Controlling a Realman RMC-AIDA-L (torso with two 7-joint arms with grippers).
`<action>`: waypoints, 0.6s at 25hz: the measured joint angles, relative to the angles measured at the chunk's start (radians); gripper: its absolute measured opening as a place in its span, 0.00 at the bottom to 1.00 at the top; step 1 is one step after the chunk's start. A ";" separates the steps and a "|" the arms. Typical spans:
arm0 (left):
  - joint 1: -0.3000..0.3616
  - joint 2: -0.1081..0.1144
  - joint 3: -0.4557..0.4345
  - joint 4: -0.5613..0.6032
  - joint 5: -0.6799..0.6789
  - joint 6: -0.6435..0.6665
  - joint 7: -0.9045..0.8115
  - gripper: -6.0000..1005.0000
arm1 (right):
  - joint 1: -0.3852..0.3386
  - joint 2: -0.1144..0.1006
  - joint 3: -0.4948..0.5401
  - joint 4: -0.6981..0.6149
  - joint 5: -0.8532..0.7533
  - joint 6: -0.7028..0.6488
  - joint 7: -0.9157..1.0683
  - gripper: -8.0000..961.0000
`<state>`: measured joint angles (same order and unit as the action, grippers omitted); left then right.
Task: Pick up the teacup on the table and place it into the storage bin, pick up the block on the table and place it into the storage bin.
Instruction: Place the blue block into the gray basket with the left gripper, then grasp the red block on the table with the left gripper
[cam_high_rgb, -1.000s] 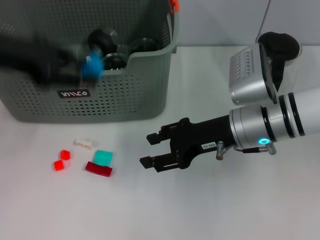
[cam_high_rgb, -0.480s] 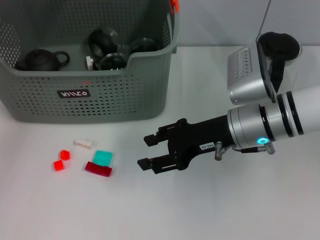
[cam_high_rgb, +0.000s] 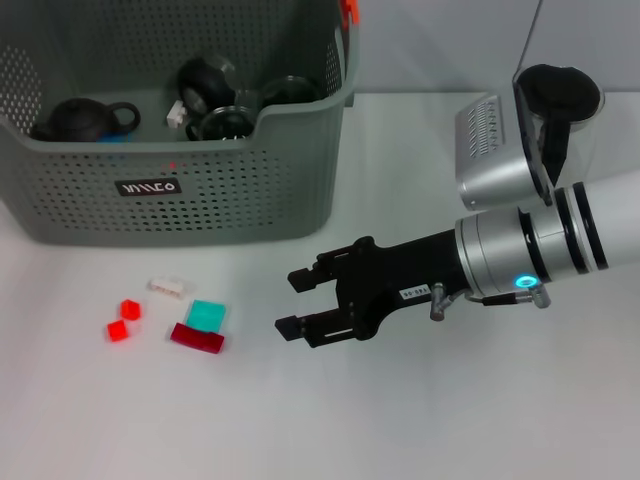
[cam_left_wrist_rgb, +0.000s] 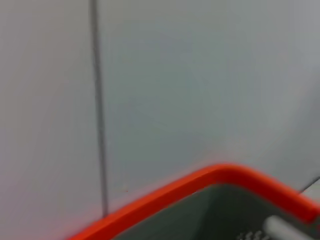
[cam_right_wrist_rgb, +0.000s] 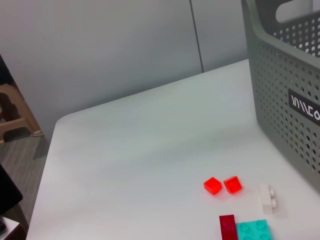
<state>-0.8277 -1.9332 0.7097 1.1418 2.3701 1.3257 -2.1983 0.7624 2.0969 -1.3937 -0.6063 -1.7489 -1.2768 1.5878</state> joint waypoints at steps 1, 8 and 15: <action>0.016 -0.008 0.000 0.046 -0.024 0.035 -0.005 0.72 | 0.000 0.000 0.000 0.001 0.000 0.000 -0.001 0.70; 0.159 -0.049 0.001 0.364 -0.300 0.387 0.066 0.90 | -0.001 0.000 0.004 0.001 0.000 0.004 -0.002 0.70; 0.331 -0.094 0.058 0.504 -0.357 0.637 0.298 0.95 | -0.008 0.000 0.004 0.001 0.000 0.010 -0.003 0.70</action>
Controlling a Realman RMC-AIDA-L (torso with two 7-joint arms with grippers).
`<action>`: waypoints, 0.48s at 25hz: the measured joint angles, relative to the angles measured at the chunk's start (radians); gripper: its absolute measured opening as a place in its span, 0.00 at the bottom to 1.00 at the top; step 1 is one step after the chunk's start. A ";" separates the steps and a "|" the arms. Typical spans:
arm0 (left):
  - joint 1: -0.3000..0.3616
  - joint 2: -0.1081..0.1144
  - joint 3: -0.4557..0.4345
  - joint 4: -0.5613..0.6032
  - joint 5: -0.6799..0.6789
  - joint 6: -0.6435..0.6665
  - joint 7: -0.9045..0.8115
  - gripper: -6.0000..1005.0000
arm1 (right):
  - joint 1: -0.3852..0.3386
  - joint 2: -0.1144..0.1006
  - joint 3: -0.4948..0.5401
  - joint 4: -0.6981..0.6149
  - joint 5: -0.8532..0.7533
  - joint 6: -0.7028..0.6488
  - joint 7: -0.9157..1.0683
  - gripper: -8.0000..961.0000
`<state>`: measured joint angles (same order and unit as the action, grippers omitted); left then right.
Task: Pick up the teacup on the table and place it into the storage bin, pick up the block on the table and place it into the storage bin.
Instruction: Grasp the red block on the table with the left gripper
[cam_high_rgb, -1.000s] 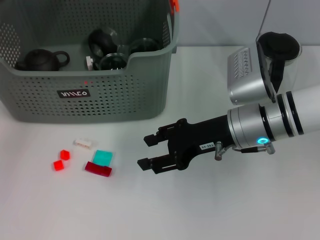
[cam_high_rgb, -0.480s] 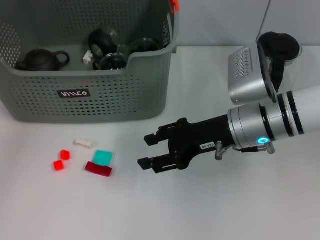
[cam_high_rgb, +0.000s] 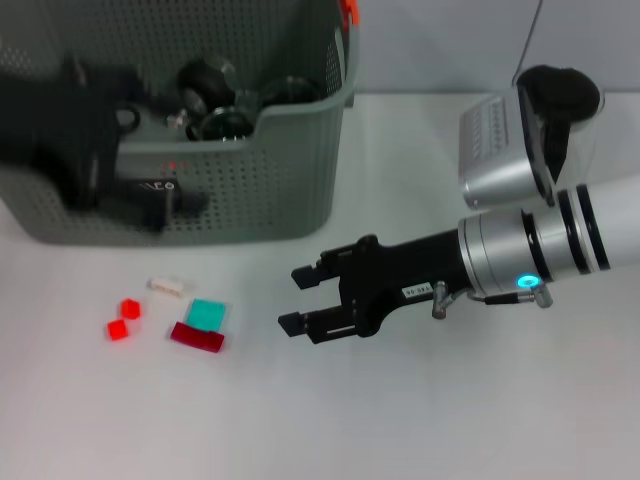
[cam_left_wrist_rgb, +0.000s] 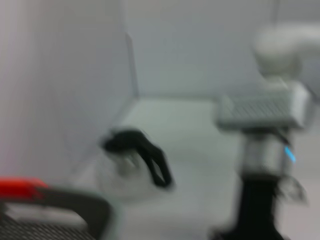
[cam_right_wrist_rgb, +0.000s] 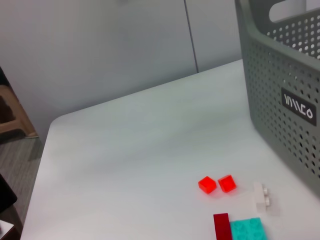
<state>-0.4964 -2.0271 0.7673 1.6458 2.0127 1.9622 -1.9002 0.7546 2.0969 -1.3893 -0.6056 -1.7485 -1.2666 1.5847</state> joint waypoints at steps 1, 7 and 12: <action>0.034 -0.008 0.029 0.010 0.011 0.003 0.034 0.95 | 0.000 0.000 0.000 0.000 0.000 0.000 0.000 0.70; 0.110 -0.088 0.108 -0.027 0.248 -0.050 0.157 0.95 | 0.000 0.000 0.001 0.008 0.000 0.007 0.000 0.70; 0.095 -0.137 0.159 -0.135 0.538 -0.206 0.138 0.95 | -0.003 0.000 0.001 0.009 0.001 0.009 0.001 0.70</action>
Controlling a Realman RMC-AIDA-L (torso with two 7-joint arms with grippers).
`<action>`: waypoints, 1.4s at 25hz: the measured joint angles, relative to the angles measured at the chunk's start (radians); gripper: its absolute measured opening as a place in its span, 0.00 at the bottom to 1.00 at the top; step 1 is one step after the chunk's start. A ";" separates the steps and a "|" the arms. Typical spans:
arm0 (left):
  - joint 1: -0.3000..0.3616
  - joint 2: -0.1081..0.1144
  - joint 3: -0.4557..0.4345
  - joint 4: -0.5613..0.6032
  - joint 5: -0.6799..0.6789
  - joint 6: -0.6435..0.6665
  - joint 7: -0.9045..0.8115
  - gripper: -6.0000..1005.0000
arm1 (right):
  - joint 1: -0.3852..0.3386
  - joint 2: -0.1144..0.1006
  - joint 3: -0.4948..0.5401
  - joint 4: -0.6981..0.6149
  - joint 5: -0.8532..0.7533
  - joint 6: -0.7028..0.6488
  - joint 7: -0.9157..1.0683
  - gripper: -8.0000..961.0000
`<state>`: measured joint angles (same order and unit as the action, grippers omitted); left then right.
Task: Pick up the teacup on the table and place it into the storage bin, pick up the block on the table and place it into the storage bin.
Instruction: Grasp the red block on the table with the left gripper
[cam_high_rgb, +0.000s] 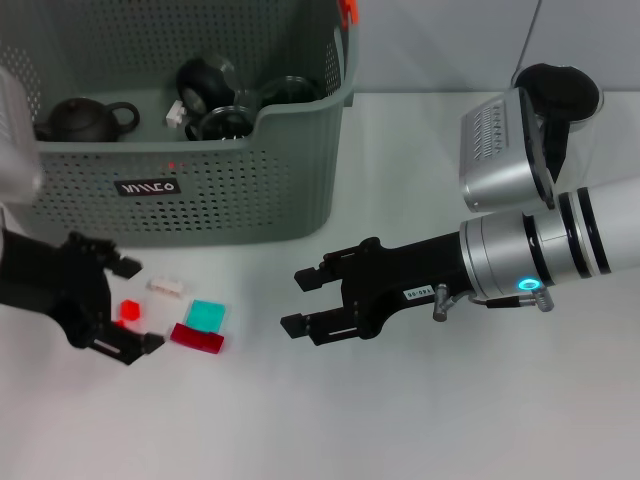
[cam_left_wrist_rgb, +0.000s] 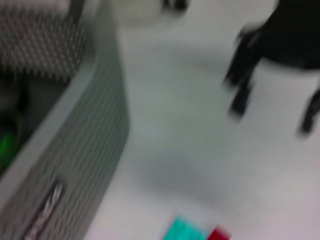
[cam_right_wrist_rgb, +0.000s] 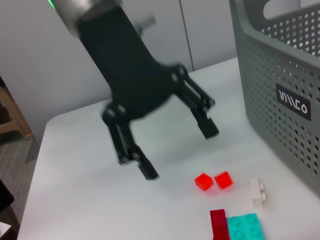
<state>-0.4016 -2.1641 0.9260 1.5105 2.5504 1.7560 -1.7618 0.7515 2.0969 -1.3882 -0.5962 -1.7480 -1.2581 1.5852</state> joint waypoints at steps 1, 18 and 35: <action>-0.004 -0.001 0.012 -0.020 0.033 -0.023 -0.017 0.95 | 0.000 0.000 0.000 0.000 0.000 0.000 0.001 0.70; -0.051 0.002 0.263 -0.140 0.303 -0.189 -0.264 0.94 | 0.002 0.000 0.000 0.001 0.005 0.005 0.010 0.70; -0.109 0.045 0.271 -0.254 0.307 -0.221 -0.265 0.70 | -0.001 0.000 0.012 0.001 0.003 0.002 0.006 0.70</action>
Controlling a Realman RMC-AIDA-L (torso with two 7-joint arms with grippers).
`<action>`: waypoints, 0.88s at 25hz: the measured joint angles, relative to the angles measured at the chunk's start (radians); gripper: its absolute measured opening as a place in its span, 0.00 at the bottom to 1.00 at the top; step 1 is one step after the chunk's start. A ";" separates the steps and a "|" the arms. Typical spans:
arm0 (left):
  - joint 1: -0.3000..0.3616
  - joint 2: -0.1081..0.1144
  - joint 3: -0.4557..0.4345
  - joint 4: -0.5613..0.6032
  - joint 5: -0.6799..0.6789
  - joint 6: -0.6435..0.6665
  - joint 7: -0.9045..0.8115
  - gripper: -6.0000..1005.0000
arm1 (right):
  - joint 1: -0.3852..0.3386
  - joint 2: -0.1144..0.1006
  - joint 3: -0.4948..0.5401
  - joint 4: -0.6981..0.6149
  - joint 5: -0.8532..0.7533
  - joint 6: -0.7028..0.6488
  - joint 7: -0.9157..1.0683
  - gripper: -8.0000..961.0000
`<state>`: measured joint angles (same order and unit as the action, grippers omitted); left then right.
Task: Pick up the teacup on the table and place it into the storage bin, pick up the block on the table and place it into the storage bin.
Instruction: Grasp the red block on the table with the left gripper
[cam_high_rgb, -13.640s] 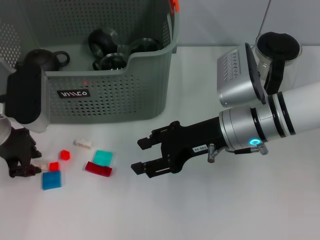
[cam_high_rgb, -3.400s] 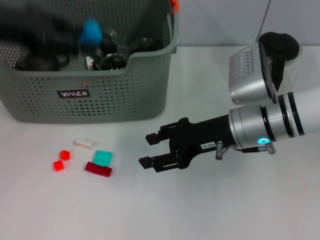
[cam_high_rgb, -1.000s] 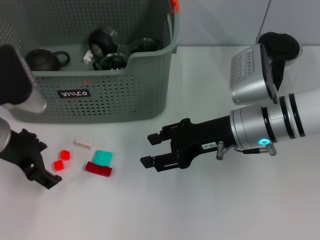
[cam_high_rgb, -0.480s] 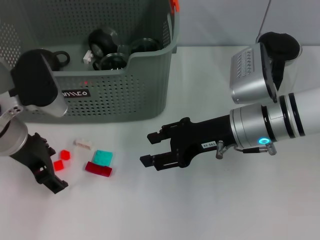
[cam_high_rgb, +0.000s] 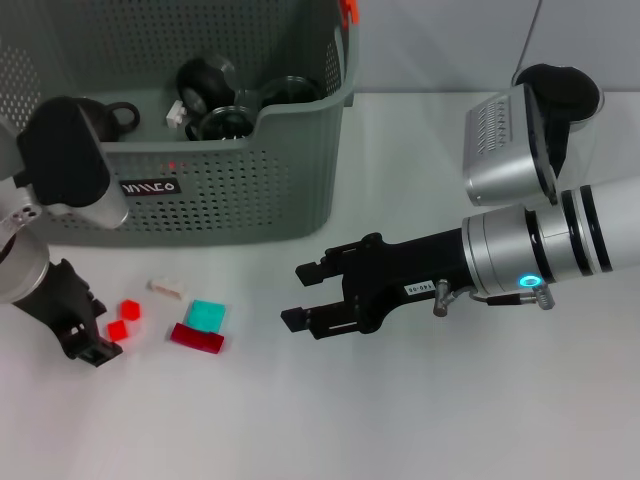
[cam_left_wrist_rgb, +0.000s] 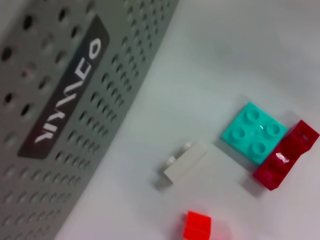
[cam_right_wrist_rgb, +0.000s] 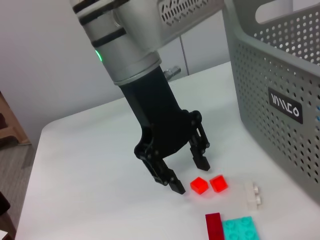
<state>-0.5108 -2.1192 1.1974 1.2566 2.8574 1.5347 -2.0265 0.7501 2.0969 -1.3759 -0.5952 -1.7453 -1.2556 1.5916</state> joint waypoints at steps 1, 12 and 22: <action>-0.004 0.001 0.000 -0.010 0.000 -0.004 0.000 0.67 | 0.000 0.000 0.000 0.000 0.000 0.000 0.000 0.70; -0.023 0.004 0.002 -0.053 0.000 -0.038 0.006 0.54 | -0.002 0.000 0.001 0.012 -0.001 0.002 -0.005 0.70; -0.042 0.004 0.003 -0.090 0.000 -0.044 0.006 0.52 | -0.004 0.000 0.002 0.012 -0.003 0.000 -0.005 0.70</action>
<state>-0.5523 -2.1152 1.2009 1.1665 2.8578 1.4908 -2.0202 0.7457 2.0969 -1.3744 -0.5828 -1.7486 -1.2558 1.5861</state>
